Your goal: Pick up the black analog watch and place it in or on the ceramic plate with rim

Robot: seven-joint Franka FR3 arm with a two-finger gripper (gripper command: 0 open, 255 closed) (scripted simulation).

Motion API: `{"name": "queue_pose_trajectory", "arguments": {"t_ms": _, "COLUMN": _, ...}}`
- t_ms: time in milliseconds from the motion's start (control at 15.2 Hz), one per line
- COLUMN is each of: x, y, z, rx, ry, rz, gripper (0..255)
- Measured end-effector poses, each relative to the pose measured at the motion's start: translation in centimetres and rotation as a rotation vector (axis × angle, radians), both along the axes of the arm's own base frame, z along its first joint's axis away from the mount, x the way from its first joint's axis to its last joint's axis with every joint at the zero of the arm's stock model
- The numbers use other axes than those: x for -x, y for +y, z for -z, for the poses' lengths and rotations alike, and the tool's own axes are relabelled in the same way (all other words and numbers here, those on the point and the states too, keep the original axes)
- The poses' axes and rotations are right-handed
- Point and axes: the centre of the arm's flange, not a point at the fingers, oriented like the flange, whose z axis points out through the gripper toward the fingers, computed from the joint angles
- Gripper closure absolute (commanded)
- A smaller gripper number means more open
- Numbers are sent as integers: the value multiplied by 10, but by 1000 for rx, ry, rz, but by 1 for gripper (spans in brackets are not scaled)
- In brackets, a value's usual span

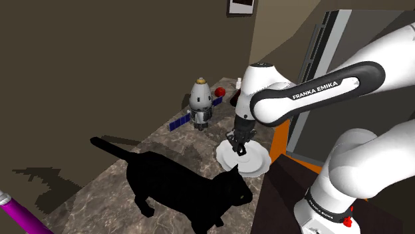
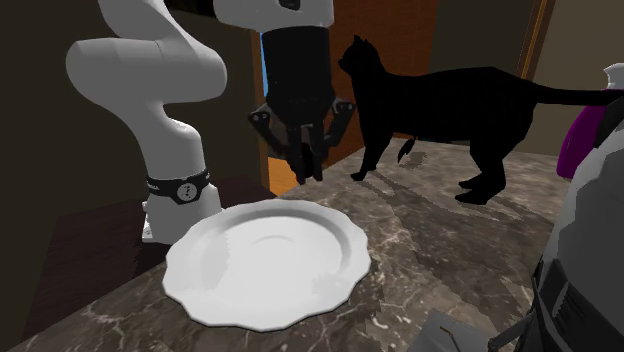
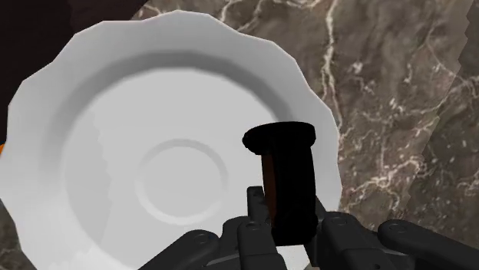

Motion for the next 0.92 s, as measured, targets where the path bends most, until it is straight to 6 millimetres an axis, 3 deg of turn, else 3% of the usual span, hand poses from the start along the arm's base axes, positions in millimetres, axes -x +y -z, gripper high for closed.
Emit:
{"name": "queue_pose_trajectory", "arguments": {"t_ms": 198, "x": -13, "y": -37, "z": 3, "rx": 0, "ry": 0, "rz": 1, "gripper": 255}}
{"name": "queue_pose_trajectory", "arguments": {"t_ms": 330, "x": -13, "y": -50, "z": 9, "rx": 0, "ry": 0, "rz": 0, "gripper": 255}}
{"name": "queue_pose_trajectory", "arguments": {"t_ms": 924, "x": -13, "y": -54, "z": 54, "rx": 0, "ry": 1, "rz": -1, "gripper": 255}}
